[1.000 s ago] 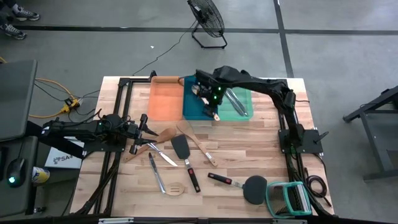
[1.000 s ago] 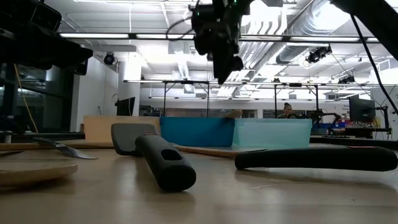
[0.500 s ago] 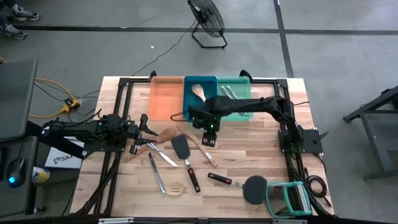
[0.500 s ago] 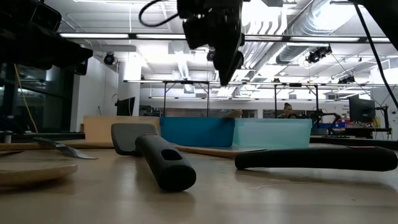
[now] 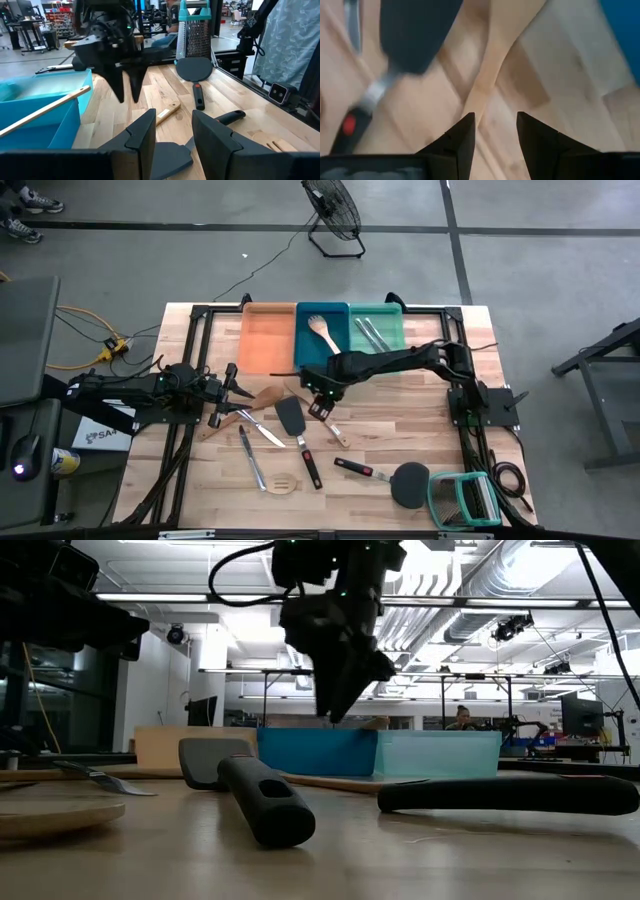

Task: Pick & Place Kitchen Items
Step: Put the brown wooden spatula into the blue bin

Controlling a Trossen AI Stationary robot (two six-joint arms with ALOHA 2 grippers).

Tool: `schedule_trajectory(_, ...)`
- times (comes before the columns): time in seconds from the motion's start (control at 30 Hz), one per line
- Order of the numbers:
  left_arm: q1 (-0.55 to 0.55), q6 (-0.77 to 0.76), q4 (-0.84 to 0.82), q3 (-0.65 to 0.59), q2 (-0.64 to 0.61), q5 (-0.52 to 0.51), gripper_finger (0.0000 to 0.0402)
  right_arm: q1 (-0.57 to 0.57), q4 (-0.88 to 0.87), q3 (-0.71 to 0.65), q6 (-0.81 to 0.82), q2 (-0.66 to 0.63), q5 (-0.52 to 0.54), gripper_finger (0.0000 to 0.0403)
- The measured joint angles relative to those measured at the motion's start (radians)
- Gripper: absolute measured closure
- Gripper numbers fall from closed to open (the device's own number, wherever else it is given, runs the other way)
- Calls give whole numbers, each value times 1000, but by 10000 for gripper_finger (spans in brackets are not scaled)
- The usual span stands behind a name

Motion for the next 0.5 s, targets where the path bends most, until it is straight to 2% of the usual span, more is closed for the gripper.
schedule_trajectory(0.2, 0, 0, 0, 0, 0, 0, 277, 18, 70, -51, 132, 4, 56, 250)
schedule_trajectory(0.5, 0, 0, 0, 0, 0, 0, 277, 37, 133, -98, 175, 4, 75, 173)
